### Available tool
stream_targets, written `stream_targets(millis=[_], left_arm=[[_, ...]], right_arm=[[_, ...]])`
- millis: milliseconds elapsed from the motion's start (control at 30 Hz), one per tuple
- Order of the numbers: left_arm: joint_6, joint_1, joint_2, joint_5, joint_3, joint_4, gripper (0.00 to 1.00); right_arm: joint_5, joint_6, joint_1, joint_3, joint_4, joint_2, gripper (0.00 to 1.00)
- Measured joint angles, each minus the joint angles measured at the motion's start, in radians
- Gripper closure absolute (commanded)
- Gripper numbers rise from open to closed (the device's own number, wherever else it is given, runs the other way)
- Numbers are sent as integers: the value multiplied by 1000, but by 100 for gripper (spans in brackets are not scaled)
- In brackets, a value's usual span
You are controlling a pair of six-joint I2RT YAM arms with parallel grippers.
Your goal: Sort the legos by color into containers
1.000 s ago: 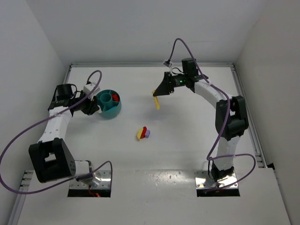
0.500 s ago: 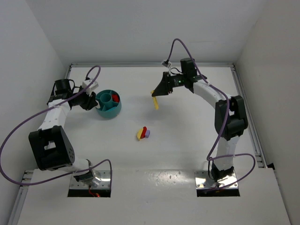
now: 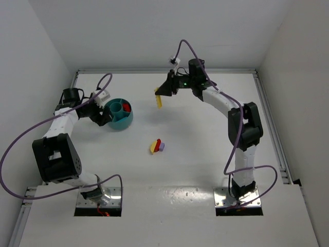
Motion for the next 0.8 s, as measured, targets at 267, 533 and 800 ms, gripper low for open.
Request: stream_targets(millis=[267, 533, 800], left_arm=[[-119, 18, -28, 59, 1, 27, 5], [-444, 45, -219, 53, -3, 208, 0], [-674, 76, -297, -20, -34, 269, 0]], right_arm=[[148, 136, 94, 231, 283, 225, 100], [226, 214, 187, 373, 440, 403, 100], [242, 222, 263, 427, 539, 436, 100]])
